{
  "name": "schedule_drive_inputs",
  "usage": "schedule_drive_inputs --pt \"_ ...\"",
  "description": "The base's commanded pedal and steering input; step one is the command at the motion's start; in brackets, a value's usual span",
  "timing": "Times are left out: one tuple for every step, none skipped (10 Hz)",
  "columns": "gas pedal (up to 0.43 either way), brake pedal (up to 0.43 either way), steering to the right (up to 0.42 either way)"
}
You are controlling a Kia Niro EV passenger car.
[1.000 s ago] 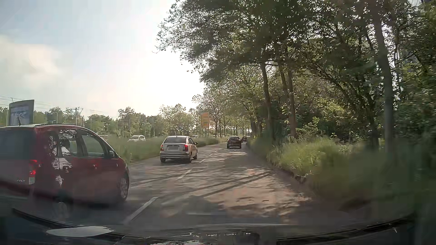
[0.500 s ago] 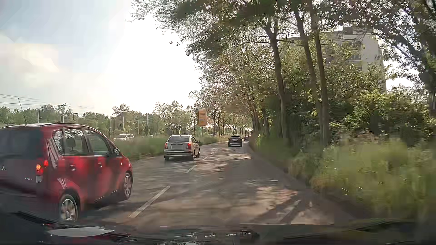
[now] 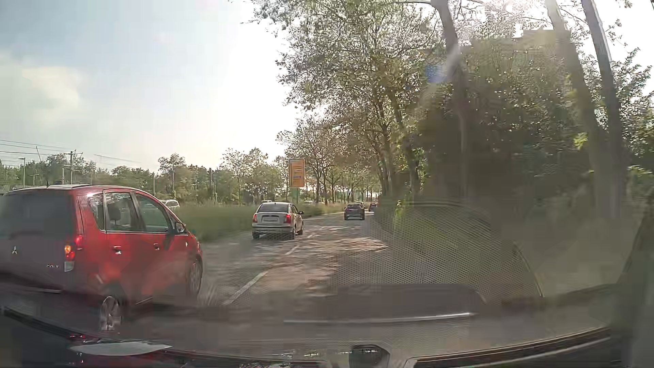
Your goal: Follow the waypoints while adhering to traffic rules and regulations
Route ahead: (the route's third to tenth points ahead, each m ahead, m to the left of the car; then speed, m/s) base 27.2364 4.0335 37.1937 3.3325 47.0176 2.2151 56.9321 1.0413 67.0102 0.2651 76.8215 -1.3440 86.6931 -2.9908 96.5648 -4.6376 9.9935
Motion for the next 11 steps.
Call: schedule_drive_inputs --pt "0.169 0.0 0.005" --pt "0.169 0.0 0.005" --pt "0.169 0.0 0.005" --pt "0.169 0.0 0.005" --pt "0.169 0.0 0.005" --pt "0.169 0.0 0.005" --pt "0.169 0.0 0.005" --pt "0.169 0.0 0.006" --pt "0.169 0.0 0.006" --pt "0.157 0.0 0.006" --pt "0.118 0.0 0.006"
